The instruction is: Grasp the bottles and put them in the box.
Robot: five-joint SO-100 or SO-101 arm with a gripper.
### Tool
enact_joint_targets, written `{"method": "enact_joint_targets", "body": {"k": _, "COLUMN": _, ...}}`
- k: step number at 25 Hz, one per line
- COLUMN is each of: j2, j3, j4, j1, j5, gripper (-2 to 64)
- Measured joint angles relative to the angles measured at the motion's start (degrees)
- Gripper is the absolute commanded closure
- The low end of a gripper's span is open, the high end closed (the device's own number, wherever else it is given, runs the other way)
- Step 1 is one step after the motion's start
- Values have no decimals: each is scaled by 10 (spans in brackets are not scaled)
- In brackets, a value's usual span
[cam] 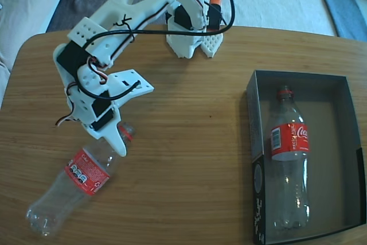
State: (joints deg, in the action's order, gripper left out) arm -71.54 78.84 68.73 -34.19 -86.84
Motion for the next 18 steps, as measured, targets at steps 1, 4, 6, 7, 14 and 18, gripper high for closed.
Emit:
{"method": "enact_joint_targets", "body": {"k": 1, "j2": 1, "j3": 0, "j4": 0, "j1": 4, "j5": 0, "gripper": 186}}
{"method": "enact_joint_targets", "body": {"k": 4, "j2": 1, "j3": -1, "j4": 0, "j1": 19, "j5": 0, "gripper": 187}}
{"method": "enact_joint_targets", "body": {"k": 6, "j2": 1, "j3": -1, "j4": 0, "j1": 23, "j5": 0, "gripper": 187}}
{"method": "enact_joint_targets", "body": {"k": 7, "j2": 1, "j3": -1, "j4": 0, "j1": 21, "j5": 0, "gripper": 187}}
{"method": "enact_joint_targets", "body": {"k": 14, "j2": 1, "j3": 0, "j4": 7, "j1": 26, "j5": 1, "gripper": 187}}
{"method": "enact_joint_targets", "body": {"k": 18, "j2": 1, "j3": 0, "j4": 7, "j1": 31, "j5": 1, "gripper": 187}}
